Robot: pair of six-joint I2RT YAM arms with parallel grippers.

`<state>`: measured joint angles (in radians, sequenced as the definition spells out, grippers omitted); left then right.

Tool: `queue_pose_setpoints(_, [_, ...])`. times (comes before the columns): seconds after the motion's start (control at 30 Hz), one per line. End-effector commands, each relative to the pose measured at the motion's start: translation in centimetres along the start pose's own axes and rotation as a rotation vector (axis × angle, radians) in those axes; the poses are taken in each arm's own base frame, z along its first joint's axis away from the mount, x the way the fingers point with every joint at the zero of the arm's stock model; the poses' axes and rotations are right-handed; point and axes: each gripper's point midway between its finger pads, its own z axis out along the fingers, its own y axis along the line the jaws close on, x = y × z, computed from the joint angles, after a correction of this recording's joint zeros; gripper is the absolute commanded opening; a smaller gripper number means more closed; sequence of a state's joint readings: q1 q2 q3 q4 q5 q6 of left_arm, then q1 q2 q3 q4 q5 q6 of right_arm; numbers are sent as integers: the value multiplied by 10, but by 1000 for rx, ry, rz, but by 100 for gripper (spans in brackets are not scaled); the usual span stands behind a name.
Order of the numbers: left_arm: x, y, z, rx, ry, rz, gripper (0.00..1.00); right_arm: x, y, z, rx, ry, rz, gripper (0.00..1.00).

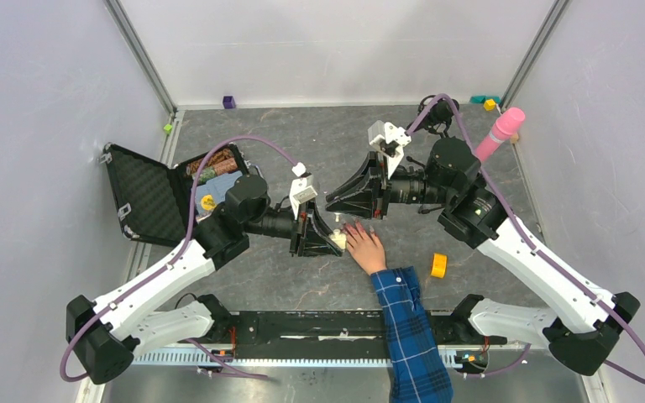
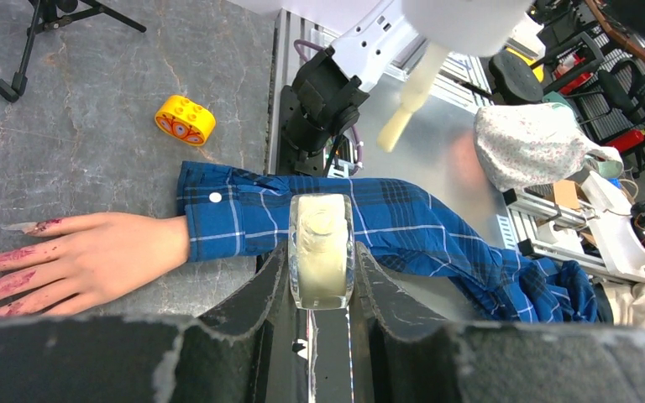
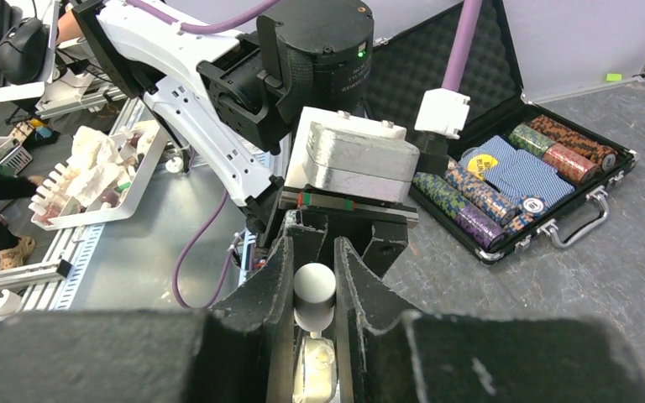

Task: Paint the nails
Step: Unscrew the nail polish bottle.

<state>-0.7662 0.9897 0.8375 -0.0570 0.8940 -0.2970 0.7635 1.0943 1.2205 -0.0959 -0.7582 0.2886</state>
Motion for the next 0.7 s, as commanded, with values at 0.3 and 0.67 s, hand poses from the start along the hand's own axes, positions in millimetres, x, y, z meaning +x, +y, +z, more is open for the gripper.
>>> queue_pose_setpoints(0.3, [-17,-2,-3,-26,-56,89,2,16,-11,1,31,32,16,0])
queue_pose_setpoints(0.67, [-17,-1,-2,-28,-55,85,2,22,-13,3,28,42,29,0])
